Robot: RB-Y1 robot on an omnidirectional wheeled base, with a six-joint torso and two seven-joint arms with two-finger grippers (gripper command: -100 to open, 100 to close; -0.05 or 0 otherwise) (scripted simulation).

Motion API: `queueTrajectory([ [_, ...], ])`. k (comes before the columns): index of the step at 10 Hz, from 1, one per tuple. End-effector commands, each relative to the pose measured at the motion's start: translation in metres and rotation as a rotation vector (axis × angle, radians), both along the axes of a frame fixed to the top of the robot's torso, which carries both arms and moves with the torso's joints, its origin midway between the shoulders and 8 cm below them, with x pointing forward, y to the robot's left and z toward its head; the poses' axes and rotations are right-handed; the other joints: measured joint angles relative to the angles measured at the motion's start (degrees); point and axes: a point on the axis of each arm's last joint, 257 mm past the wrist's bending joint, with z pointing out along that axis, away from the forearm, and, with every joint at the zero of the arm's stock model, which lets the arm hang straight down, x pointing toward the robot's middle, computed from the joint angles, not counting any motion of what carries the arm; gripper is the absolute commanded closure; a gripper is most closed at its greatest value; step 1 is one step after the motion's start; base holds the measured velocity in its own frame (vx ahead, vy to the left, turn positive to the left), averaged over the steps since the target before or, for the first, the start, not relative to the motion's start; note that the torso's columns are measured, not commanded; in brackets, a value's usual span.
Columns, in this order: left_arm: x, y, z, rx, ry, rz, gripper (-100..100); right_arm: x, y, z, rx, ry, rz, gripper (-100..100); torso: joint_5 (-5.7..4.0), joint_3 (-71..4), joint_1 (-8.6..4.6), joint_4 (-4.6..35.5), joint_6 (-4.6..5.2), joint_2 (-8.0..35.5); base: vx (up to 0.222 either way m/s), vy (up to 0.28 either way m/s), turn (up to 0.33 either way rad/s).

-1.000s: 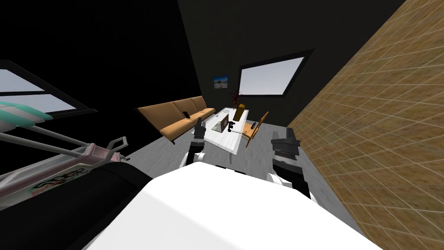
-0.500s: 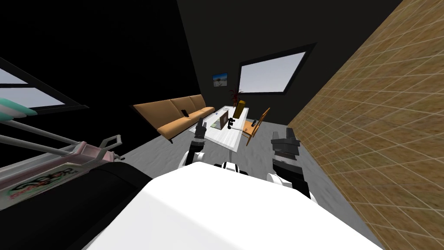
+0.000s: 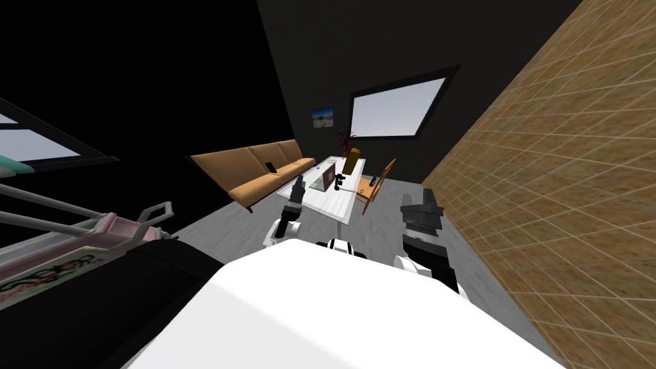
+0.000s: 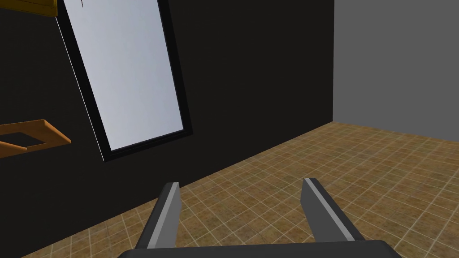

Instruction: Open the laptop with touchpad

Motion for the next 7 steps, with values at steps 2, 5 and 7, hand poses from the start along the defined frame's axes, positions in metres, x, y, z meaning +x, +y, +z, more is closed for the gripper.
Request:
queueTrajectory([
  [2,0.026,0.014,-0.019,0.052,0.039,0.039,-100,0.0,0.0,0.0,0.0,0.0,0.0,0,0.0,0.0,0.0,0.0,0.0,0.01,0.006,-0.016,-0.058],
  [5,0.043,0.026,-0.033,0.075,0.072,0.067,-100,0.0,0.0,0.0,0.0,0.0,0.0,0,-0.01,-0.01,-0.01,0.0,0.0,-0.01,0.01,-0.019,-0.05],
  [7,0.058,0.038,-0.04,0.098,0.09,0.097,-100,0.0,0.0,0.0,0.0,0.0,0.0,0,0.01,0.01,0.02,0.01,0.0,0.03,0.006,-0.014,-0.057],
])
